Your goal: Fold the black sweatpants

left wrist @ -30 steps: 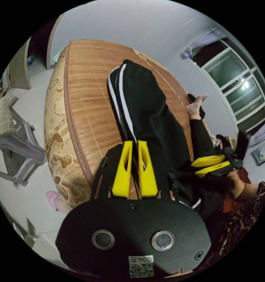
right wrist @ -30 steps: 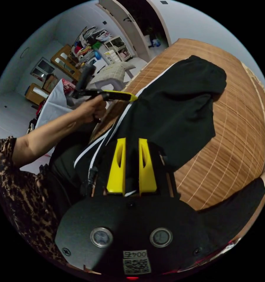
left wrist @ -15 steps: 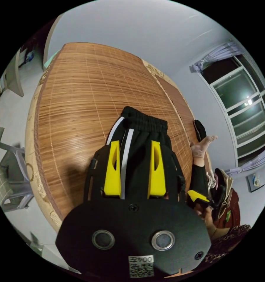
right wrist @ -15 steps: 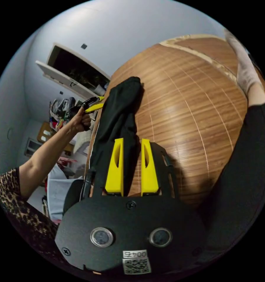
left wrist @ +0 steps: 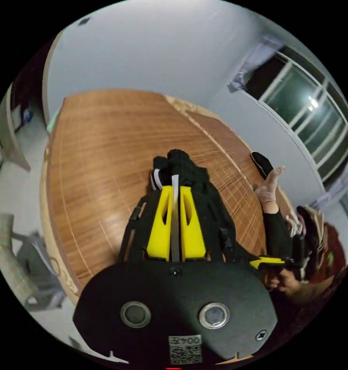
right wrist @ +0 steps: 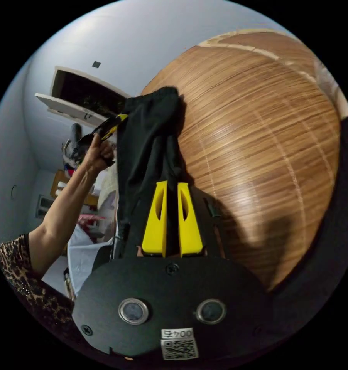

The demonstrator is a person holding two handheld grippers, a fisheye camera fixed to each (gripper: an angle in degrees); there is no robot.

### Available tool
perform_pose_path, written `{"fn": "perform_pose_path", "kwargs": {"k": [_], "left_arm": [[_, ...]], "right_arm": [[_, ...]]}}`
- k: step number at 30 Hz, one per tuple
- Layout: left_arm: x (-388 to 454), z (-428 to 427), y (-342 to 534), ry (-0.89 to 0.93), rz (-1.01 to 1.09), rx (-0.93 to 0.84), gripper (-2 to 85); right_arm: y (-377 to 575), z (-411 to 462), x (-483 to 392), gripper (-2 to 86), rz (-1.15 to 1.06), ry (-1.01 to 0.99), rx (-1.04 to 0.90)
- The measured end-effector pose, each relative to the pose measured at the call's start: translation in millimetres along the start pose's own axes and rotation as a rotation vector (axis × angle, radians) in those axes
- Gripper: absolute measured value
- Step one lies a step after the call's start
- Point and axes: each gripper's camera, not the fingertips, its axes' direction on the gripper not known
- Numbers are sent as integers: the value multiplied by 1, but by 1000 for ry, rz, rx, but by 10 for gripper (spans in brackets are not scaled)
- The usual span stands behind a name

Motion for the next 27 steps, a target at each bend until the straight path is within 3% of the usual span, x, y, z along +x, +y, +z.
{"fn": "perform_pose_path", "kwargs": {"k": [3, 9, 18, 23, 25, 27], "left_arm": [[28, 1, -20, -58, 208, 66, 35], [-20, 96, -38, -25, -62, -192, 37], [-15, 97, -56, 106, -81, -40, 88], [-12, 128, -74, 231, -150, -154, 88], [-2, 128, -78, 212, -143, -147, 67], [38, 104, -85, 126, -5, -58, 42]], "right_arm": [[13, -20, 13, 49, 70, 121, 123], [4, -13, 56, 47, 209, 47, 105], [-1, -17, 79, 56, 245, -6, 121], [-5, -18, 84, 57, 236, -10, 121], [-6, -19, 86, 57, 230, -3, 117], [-7, -20, 86, 57, 222, 11, 117]]}}
